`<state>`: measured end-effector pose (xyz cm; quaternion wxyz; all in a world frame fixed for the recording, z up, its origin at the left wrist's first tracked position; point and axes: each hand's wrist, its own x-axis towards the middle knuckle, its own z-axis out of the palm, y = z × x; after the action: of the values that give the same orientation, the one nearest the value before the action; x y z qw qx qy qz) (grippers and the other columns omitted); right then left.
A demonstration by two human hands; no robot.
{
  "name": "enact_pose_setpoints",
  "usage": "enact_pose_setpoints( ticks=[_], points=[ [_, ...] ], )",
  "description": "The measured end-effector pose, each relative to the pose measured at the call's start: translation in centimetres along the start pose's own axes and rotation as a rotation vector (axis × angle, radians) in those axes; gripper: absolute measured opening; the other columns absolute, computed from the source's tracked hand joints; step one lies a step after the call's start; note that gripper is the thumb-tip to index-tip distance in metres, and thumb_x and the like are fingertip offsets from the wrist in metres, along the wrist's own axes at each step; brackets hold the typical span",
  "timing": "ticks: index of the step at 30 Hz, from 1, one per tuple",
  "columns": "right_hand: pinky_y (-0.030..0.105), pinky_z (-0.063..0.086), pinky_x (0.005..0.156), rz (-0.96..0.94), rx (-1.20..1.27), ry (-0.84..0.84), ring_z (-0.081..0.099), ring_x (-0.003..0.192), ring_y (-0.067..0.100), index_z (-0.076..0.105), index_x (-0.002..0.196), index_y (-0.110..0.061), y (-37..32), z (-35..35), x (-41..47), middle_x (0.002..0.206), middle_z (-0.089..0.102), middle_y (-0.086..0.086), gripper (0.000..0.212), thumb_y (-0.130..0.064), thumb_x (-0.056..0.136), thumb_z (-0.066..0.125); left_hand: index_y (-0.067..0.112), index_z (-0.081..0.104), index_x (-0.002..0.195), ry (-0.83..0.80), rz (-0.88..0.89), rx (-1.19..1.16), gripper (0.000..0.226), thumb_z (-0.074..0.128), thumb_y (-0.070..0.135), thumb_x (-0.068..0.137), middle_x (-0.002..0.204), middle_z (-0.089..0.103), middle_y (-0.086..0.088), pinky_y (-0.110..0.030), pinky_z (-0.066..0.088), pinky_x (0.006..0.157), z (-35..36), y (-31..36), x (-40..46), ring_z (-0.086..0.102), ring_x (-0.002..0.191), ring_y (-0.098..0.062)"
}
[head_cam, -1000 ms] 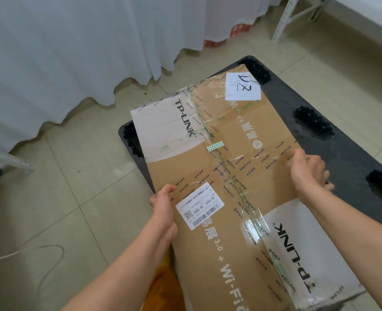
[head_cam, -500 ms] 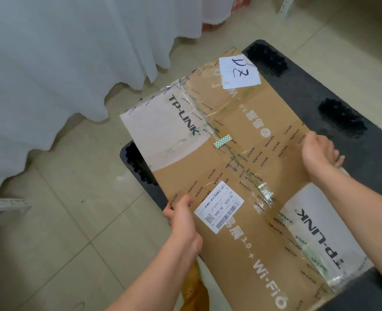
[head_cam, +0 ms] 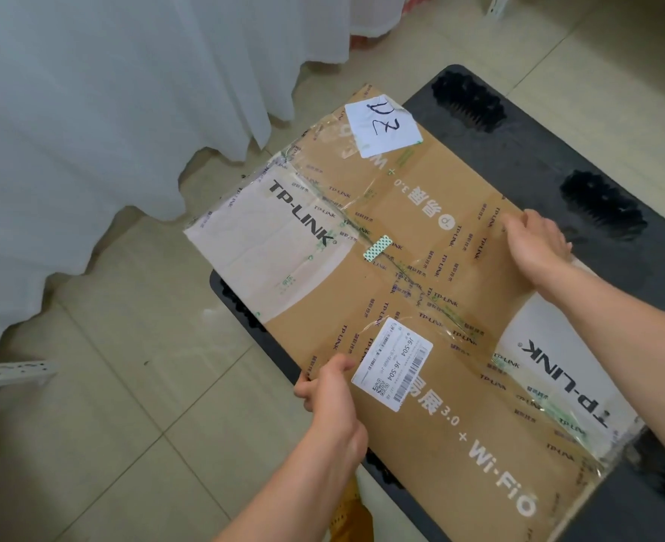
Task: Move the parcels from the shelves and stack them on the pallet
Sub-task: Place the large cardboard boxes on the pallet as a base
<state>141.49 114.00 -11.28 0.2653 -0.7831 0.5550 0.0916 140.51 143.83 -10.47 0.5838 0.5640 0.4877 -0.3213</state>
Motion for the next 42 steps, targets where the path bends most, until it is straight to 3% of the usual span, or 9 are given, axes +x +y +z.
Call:
enact_pose_setpoints(
  ticks=[5, 10, 13, 21, 27, 33, 35, 38, 42],
  points=[
    [0.046, -0.003, 0.121, -0.085, -0.018, -0.057, -0.008, 0.151, 0.022, 0.008, 0.158, -0.019, 0.7, 0.1, -0.7, 0.165, 0.002, -0.001, 0.066, -0.051, 0.103, 0.027, 0.027, 0.025, 0.140, -0.036, 0.002, 0.027, 0.100, 0.062, 0.025, 0.047, 0.138, 0.037, -0.002, -0.046, 0.036, 0.110, 0.0, 0.2, -0.8, 0.043, 0.115, -0.018],
    [0.045, -0.001, 0.123, -0.215, -0.079, -0.035, -0.012, 0.151, 0.025, 0.004, 0.158, -0.016, 2.3, 0.9, -3.5, 0.165, -0.010, 0.003, 0.065, -0.045, 0.104, 0.028, 0.038, 0.018, 0.146, -0.086, 0.075, 0.134, 0.101, 0.061, 0.022, 0.056, 0.142, 0.037, -0.001, -0.045, 0.035, 0.110, -0.8, -0.6, -1.8, 0.043, 0.122, -0.020],
    [0.044, -0.001, 0.123, -0.261, -0.082, -0.027, -0.011, 0.151, 0.023, 0.007, 0.158, -0.019, 3.5, 1.3, -5.0, 0.164, -0.010, 0.003, 0.062, -0.043, 0.104, 0.029, 0.040, 0.012, 0.151, -0.075, 0.103, 0.162, 0.093, 0.063, 0.015, 0.077, 0.147, 0.033, -0.001, -0.045, 0.031, 0.112, -0.6, -1.1, -2.0, 0.040, 0.125, -0.021],
    [0.043, -0.001, 0.122, -0.309, -0.003, -0.140, -0.003, 0.152, 0.016, 0.013, 0.157, -0.020, 10.3, -1.4, -8.5, 0.165, 0.002, -0.001, 0.057, -0.038, 0.105, 0.028, 0.029, 0.018, 0.150, 0.010, 0.131, 0.176, 0.081, 0.061, 0.016, 0.082, 0.148, 0.031, -0.004, -0.039, 0.033, 0.089, -0.7, -7.2, -6.9, 0.040, 0.117, -0.025],
    [0.043, 0.016, 0.120, -0.334, 0.122, -0.239, 0.019, 0.149, 0.023, 0.023, 0.155, -0.019, 18.5, -9.1, -13.9, 0.162, 0.022, 0.002, 0.054, -0.037, 0.105, 0.031, 0.028, 0.027, 0.138, 0.008, 0.135, 0.120, 0.088, 0.064, 0.028, 0.058, 0.140, 0.039, -0.007, -0.045, 0.040, 0.096, -0.4, -16.5, -14.7, 0.045, 0.120, -0.033],
    [0.037, 0.032, 0.112, -0.328, 0.228, -0.265, 0.037, 0.140, 0.027, 0.034, 0.151, -0.016, 27.8, -18.3, -19.1, 0.154, 0.038, 0.007, 0.051, -0.036, 0.105, 0.035, 0.017, 0.034, 0.138, -0.119, 0.101, 0.110, 0.065, 0.062, 0.017, 0.080, 0.127, 0.045, -0.008, -0.039, 0.046, 0.090, 1.8, -26.6, -25.3, 0.051, 0.110, -0.029],
    [0.029, 0.039, 0.102, -0.324, 0.271, -0.267, 0.044, 0.134, 0.021, 0.041, 0.148, -0.016, 30.3, -20.9, -20.3, 0.150, 0.044, 0.003, 0.049, -0.036, 0.103, 0.040, 0.011, 0.037, 0.138, -0.209, 0.060, 0.168, 0.052, 0.056, 0.011, 0.090, 0.127, 0.049, -0.014, -0.040, 0.050, 0.092, 2.0, -28.8, -28.3, 0.057, 0.106, -0.031],
    [0.020, 0.046, 0.071, -0.273, 0.300, -0.324, 0.056, 0.107, 0.016, 0.054, 0.138, -0.019, 33.2, -24.1, -22.1, 0.138, 0.054, 0.000, 0.041, -0.033, 0.100, 0.049, 0.002, 0.050, 0.127, -0.343, -0.022, 0.293, 0.030, 0.049, 0.012, 0.099, 0.119, 0.061, -0.019, -0.039, 0.052, 0.088, 1.7, -31.0, -32.1, 0.063, 0.100, -0.032],
    [0.025, 0.041, 0.089, -0.227, 0.309, -0.354, 0.055, 0.116, 0.018, 0.058, 0.132, -0.019, 37.0, -26.8, -23.7, 0.131, 0.057, 0.002, 0.038, -0.029, 0.096, 0.055, 0.004, 0.060, 0.119, -0.318, 0.016, 0.501, 0.025, 0.050, 0.016, 0.099, 0.108, 0.067, -0.015, -0.034, 0.054, 0.072, 1.5, -33.2, -34.3, 0.066, 0.094, -0.028]
  ],
)
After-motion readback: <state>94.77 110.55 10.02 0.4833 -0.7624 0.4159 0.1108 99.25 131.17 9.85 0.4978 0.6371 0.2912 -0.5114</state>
